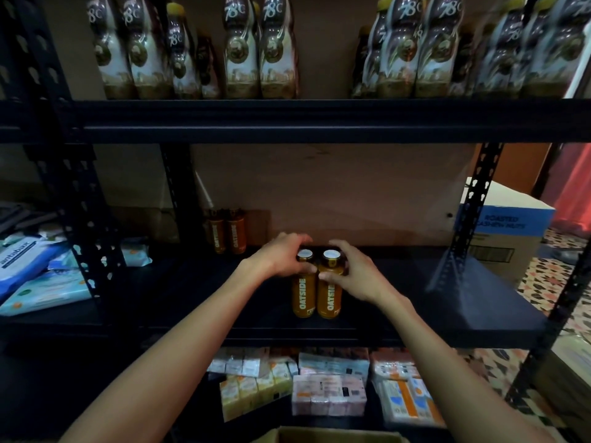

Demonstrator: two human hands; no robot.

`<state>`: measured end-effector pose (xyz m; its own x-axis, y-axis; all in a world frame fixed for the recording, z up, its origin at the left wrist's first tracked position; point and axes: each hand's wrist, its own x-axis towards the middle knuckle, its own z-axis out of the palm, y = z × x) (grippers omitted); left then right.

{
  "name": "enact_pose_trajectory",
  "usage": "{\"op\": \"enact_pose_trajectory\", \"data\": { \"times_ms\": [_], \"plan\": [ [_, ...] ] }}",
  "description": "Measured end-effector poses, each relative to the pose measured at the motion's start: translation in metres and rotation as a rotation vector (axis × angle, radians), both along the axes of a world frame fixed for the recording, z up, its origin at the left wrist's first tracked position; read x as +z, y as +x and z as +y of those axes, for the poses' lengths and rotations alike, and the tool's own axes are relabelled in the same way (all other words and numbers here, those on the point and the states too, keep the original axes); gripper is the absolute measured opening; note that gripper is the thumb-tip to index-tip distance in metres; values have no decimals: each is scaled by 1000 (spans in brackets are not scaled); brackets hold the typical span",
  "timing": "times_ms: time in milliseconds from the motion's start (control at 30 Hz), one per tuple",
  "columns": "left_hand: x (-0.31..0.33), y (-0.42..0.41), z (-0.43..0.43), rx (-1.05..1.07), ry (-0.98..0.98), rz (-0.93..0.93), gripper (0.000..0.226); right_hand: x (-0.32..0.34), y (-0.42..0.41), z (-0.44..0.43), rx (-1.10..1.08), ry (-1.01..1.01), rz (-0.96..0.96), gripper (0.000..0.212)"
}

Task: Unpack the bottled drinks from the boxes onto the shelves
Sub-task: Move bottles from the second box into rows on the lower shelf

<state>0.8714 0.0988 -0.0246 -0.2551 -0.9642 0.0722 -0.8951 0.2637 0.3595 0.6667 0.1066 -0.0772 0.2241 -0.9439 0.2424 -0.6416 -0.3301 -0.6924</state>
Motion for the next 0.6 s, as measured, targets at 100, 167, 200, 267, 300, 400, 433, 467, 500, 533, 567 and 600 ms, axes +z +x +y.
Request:
{"op": "enact_pose_trajectory", "data": {
  "times_ms": [100,167,200,267,300,400,433,467,500,533,567,600],
  "plan": [
    [-35,3,18,117,-102,288,93,-23,0,13,-71,52,-240,91],
    [-71,-1,30,238,-118,497,91,-49,5,21,-134,70,-328,87],
    [-88,-4,33,275,-99,560,87,-61,9,22,-160,69,-352,81],
    [-115,-12,33,304,-75,633,73,-80,18,23,-200,38,-383,67],
    [-123,-15,30,321,-89,664,67,-87,23,22,-216,18,-395,63],
    [-131,-19,17,366,-153,729,55,-94,33,8,-221,-16,-424,64],
    [-132,-18,11,376,-165,748,55,-95,35,1,-216,-13,-430,65],
    [-133,-17,5,383,-178,758,56,-95,38,-9,-215,-7,-431,65],
    [-133,-14,-2,395,-188,751,58,-95,41,-18,-219,-4,-425,65],
    [-135,-12,-9,408,-202,740,59,-96,44,-28,-225,-11,-414,65],
    [-136,-8,-18,414,-214,734,60,-97,48,-39,-232,-26,-402,64],
    [-137,-5,-26,415,-221,736,61,-98,53,-49,-234,-42,-399,64]
  ]
}}
